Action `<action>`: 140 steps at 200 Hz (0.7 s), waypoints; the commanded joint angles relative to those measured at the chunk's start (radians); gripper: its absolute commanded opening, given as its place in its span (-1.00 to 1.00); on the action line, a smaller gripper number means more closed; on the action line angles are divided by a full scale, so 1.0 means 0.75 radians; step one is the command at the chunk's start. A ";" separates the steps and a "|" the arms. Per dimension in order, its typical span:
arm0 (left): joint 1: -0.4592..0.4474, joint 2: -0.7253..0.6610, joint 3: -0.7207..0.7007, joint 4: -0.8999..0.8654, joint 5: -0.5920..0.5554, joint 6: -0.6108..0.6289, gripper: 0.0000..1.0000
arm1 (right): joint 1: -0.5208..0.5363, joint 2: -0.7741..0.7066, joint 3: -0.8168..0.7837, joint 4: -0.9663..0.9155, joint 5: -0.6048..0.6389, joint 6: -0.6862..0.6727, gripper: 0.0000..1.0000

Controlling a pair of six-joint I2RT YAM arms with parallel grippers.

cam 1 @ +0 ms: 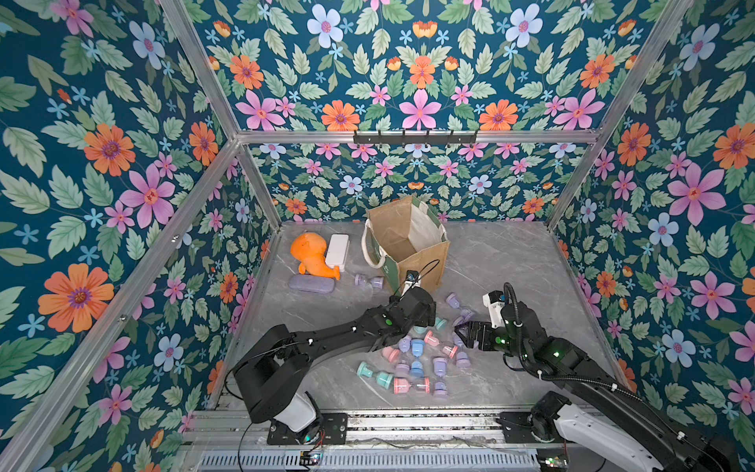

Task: Put the hourglass into the canvas bag
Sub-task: Pick up the hourglass from the center of the board.

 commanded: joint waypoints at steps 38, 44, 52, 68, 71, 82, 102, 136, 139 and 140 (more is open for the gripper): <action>-0.026 0.164 0.159 -0.218 -0.059 -0.037 0.67 | 0.001 0.012 0.004 -0.023 0.025 0.001 0.99; -0.032 0.175 0.169 -0.226 -0.064 -0.039 0.63 | 0.001 0.011 0.002 -0.022 0.025 -0.001 0.99; -0.037 0.188 0.178 -0.236 -0.076 -0.046 0.59 | 0.000 0.012 -0.002 -0.021 0.026 -0.001 0.99; -0.041 0.214 0.199 -0.265 -0.099 -0.065 0.58 | 0.001 0.012 -0.009 -0.014 0.029 0.004 0.99; -0.041 0.219 0.201 -0.271 -0.101 -0.070 0.57 | 0.001 0.012 -0.010 -0.013 0.029 0.005 0.98; -0.043 0.233 0.209 -0.272 -0.098 -0.080 0.51 | 0.001 0.012 -0.014 -0.013 0.029 0.011 0.99; -0.048 0.260 0.237 -0.277 -0.091 -0.097 0.43 | 0.001 0.012 -0.020 -0.003 0.033 0.017 0.99; -0.053 0.283 0.246 -0.285 -0.108 -0.134 0.25 | 0.001 0.012 -0.017 -0.010 0.037 0.017 0.98; -0.053 0.283 0.249 -0.285 -0.106 -0.135 0.24 | 0.001 0.011 -0.017 -0.010 0.037 0.016 0.98; -0.053 0.283 0.249 -0.285 -0.106 -0.135 0.24 | 0.001 0.010 -0.017 -0.010 0.037 0.016 0.98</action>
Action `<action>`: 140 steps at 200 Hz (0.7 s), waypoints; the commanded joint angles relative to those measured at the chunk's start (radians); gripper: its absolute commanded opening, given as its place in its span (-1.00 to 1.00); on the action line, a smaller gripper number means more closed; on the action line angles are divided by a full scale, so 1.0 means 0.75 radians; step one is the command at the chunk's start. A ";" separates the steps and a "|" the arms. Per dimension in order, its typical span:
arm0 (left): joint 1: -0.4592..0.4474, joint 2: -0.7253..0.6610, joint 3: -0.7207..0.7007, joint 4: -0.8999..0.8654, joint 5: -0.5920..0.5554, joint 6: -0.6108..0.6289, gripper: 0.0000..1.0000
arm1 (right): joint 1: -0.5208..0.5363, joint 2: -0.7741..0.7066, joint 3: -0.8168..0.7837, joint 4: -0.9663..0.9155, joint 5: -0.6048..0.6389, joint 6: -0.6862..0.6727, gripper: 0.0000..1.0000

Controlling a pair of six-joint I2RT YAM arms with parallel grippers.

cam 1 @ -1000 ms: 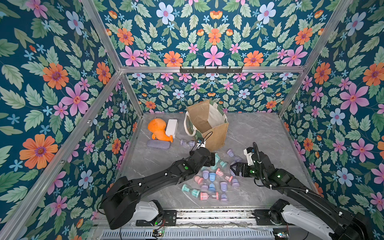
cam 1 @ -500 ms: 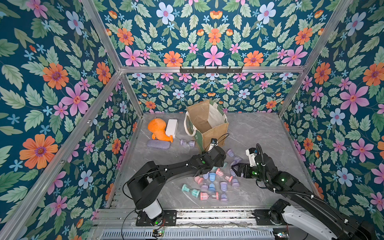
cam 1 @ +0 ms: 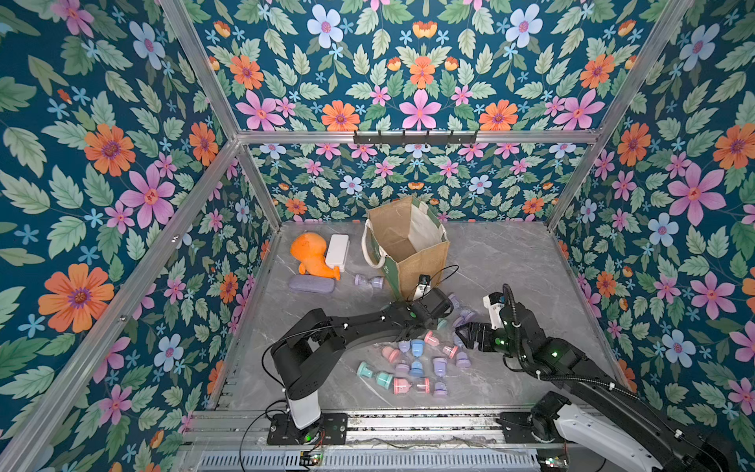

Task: Put the hourglass into the canvas bag
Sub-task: Pick up the hourglass from the center of the board.

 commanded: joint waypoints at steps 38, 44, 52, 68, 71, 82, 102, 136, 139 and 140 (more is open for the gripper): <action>-0.007 0.004 0.010 -0.040 -0.019 -0.032 0.12 | 0.001 -0.017 -0.004 -0.013 0.026 0.018 0.98; -0.007 0.004 0.011 -0.041 -0.024 -0.035 0.07 | 0.001 -0.018 -0.005 -0.013 0.026 0.018 0.99; -0.008 0.008 0.011 -0.047 -0.031 -0.042 0.02 | 0.001 -0.019 -0.006 -0.012 0.027 0.017 0.98; -0.007 0.012 0.009 -0.052 -0.030 -0.062 0.01 | 0.001 -0.019 -0.001 -0.015 0.027 0.018 0.98; -0.007 0.013 0.007 -0.053 -0.030 -0.066 0.01 | 0.001 -0.018 0.000 -0.016 0.026 0.018 0.98; -0.008 0.016 0.010 -0.057 -0.028 -0.073 -0.04 | 0.001 -0.021 -0.002 -0.015 0.028 0.018 0.99; -0.007 0.010 0.004 -0.060 -0.027 -0.086 -0.10 | 0.001 -0.019 0.002 -0.018 0.029 0.019 0.99; -0.007 -0.006 -0.001 -0.067 -0.040 -0.095 -0.23 | 0.001 -0.022 0.005 -0.014 0.026 0.022 0.99; -0.007 -0.007 -0.001 -0.067 -0.043 -0.098 -0.24 | 0.001 -0.023 0.006 -0.013 0.025 0.022 0.99; -0.007 -0.008 -0.001 -0.068 -0.043 -0.097 -0.24 | 0.001 -0.022 0.005 -0.013 0.025 0.022 0.98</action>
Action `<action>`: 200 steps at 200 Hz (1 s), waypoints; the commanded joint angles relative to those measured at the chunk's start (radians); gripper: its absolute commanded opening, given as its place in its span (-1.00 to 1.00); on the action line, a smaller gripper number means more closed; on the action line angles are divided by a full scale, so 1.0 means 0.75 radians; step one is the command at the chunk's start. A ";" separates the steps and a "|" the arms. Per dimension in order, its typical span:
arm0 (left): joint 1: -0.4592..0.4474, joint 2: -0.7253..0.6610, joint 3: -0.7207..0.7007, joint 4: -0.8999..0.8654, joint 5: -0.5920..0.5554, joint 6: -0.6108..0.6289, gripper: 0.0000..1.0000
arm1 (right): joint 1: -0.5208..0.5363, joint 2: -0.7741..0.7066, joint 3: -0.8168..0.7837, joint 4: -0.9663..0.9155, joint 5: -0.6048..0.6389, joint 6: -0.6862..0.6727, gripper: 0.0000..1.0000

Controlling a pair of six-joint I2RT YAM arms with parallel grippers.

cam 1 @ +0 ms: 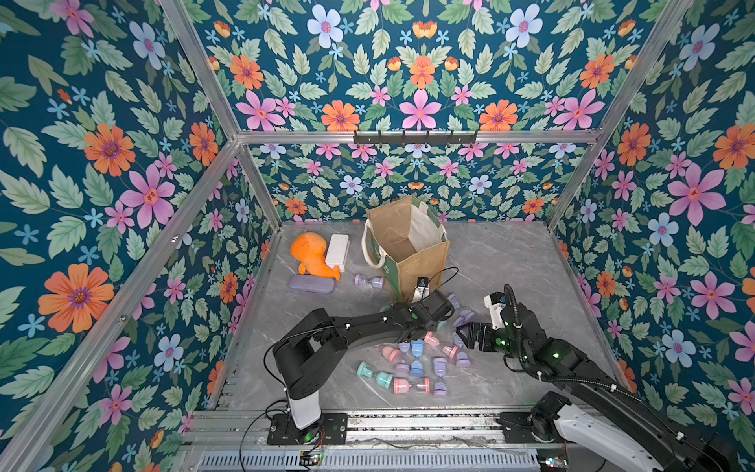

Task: Put the hourglass into the canvas bag
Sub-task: Pick up the hourglass from the center of the board, then place the hourglass in the canvas bag.

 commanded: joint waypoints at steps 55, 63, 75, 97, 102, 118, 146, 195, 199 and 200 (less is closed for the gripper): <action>0.002 -0.072 -0.005 -0.034 -0.042 -0.028 -0.43 | 0.001 -0.007 0.041 -0.045 0.015 0.025 0.98; 0.002 -0.092 -0.002 -0.046 -0.034 -0.026 -0.44 | 0.001 -0.009 0.060 -0.067 0.015 0.028 0.99; 0.001 -0.136 -0.005 -0.047 -0.014 -0.018 -0.47 | 0.000 -0.013 0.090 -0.090 0.011 0.035 0.98; 0.003 -0.244 -0.006 -0.048 0.000 0.006 -0.49 | 0.000 -0.022 0.143 -0.117 0.000 0.038 0.99; 0.003 -0.269 -0.005 -0.048 0.002 0.012 -0.49 | 0.001 -0.021 0.155 -0.120 -0.005 0.039 0.99; 0.007 -0.351 0.011 -0.047 0.005 0.043 -0.51 | 0.001 -0.017 0.205 -0.127 -0.040 0.042 0.99; 0.032 -0.446 0.111 -0.072 0.021 0.124 -0.52 | 0.001 0.010 0.312 -0.132 -0.100 0.048 0.99; 0.218 -0.457 0.386 -0.077 0.175 0.243 -0.56 | 0.001 0.082 0.519 -0.193 -0.014 0.073 0.99; 0.245 -0.446 0.408 -0.071 0.207 0.245 -0.56 | 0.001 0.090 0.529 -0.186 -0.017 0.071 0.99; 0.253 -0.444 0.414 -0.070 0.216 0.245 -0.56 | 0.001 0.092 0.530 -0.183 -0.017 0.070 0.99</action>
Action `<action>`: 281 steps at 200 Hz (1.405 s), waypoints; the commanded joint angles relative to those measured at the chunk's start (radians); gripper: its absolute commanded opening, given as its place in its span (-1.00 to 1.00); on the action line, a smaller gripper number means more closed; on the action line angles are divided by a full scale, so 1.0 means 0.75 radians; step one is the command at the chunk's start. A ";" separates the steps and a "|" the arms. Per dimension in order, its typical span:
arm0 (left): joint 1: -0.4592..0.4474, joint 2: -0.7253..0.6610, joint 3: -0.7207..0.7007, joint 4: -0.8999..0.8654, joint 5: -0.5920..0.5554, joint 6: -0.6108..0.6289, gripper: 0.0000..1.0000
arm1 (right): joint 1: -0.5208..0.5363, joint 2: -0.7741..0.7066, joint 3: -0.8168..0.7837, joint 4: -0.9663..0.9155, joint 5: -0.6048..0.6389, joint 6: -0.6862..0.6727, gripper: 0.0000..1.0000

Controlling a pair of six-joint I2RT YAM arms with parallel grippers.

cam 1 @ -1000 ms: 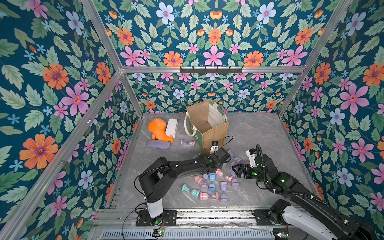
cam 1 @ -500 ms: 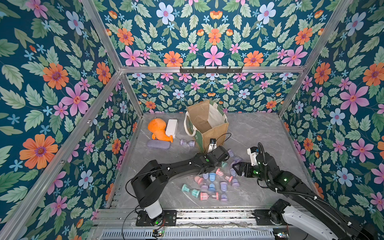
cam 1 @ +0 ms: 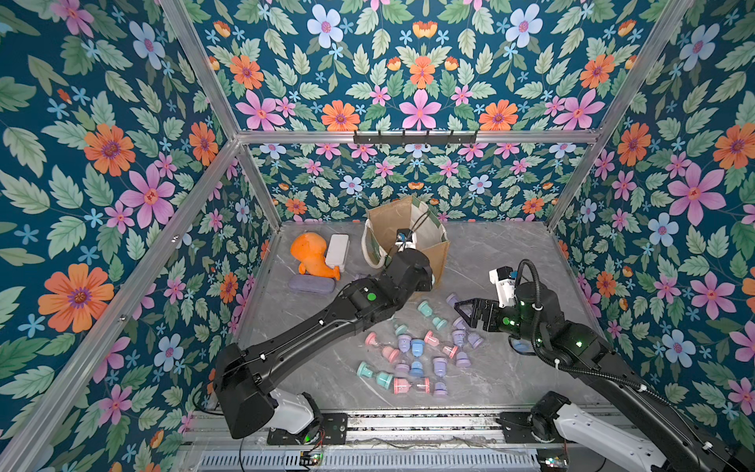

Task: Put the hourglass into the canvas bag
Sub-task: Place the hourglass in the canvas bag.

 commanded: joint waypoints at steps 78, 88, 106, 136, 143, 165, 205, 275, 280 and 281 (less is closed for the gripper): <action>0.529 0.396 0.464 -0.006 0.475 0.054 -0.61 | 0.001 0.207 0.161 0.116 0.033 0.028 0.99; 0.553 0.446 0.484 0.012 0.510 0.027 -0.62 | 0.001 0.220 0.158 0.119 0.050 0.026 0.99; 0.570 0.530 0.508 0.055 0.538 -0.026 -0.62 | -0.002 0.243 0.148 0.153 0.046 0.024 0.99; 0.574 0.703 0.625 0.045 0.582 -0.084 -0.64 | -0.005 0.275 0.146 0.185 0.039 0.032 0.99; 0.574 0.746 0.653 0.036 0.587 -0.088 -0.64 | -0.007 0.278 0.144 0.187 0.041 0.034 0.99; 0.580 0.871 0.741 -0.006 0.583 -0.099 -0.65 | -0.009 0.276 0.124 0.201 0.045 0.044 0.99; 0.608 1.059 0.878 -0.084 0.638 -0.109 -0.65 | -0.016 0.270 0.092 0.215 0.050 0.054 0.99; 0.619 1.279 1.024 -0.184 0.670 -0.090 -0.63 | -0.028 0.283 0.068 0.232 0.047 0.063 0.98; 0.619 1.287 1.024 -0.182 0.669 -0.090 -0.62 | -0.028 0.286 0.067 0.232 0.047 0.063 0.99; 0.619 1.288 1.025 -0.182 0.669 -0.090 -0.62 | -0.028 0.285 0.066 0.233 0.047 0.063 0.99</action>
